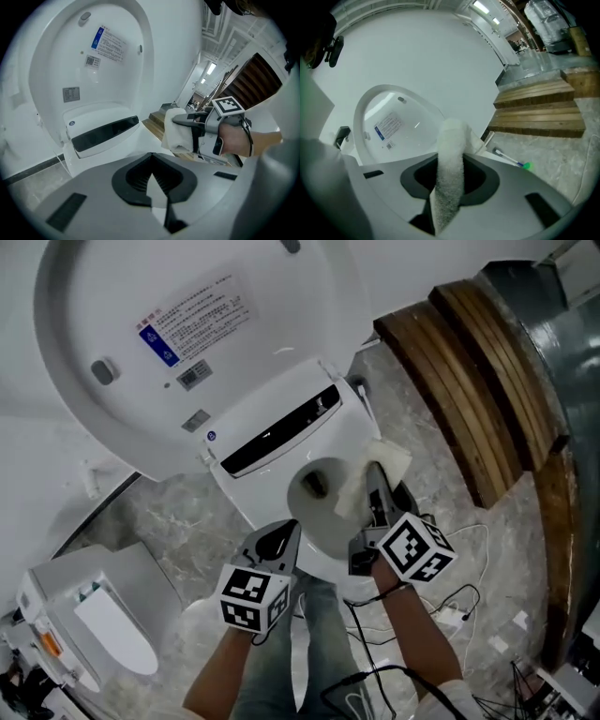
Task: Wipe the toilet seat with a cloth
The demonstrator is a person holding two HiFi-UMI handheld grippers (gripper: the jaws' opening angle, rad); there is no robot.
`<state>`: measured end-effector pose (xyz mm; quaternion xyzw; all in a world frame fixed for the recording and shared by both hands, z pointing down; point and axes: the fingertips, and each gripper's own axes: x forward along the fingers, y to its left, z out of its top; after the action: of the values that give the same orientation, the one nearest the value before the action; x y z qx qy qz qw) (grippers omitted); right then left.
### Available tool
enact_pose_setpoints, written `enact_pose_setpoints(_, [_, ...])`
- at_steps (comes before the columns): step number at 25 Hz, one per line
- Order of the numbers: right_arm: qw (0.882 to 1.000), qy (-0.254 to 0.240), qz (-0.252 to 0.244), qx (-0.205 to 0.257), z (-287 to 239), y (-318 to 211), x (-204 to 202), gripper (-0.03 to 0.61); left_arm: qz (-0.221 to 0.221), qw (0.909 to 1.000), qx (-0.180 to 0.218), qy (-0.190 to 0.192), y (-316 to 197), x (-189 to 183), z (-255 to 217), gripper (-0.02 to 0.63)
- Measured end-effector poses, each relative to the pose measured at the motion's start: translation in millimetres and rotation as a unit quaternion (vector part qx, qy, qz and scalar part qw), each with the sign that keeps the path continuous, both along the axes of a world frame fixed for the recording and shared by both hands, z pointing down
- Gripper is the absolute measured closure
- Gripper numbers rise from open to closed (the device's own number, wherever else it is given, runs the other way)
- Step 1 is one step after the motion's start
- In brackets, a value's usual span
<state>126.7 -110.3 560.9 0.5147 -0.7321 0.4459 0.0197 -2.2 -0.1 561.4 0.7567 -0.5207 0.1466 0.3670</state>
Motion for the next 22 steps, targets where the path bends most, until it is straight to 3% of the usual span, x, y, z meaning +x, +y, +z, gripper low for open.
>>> enact_pose_setpoints(10, [0.998,0.019,-0.039,0.037,-88,59,27,0.479,0.021,0.9982,0.056,-0.006,19,42,-99,0.603])
enact_pose_setpoints(22, [0.999,-0.019,-0.022,0.014,-180,139,52,0.478,0.013,0.9956,0.093,-0.001,59,77,-226,0.603])
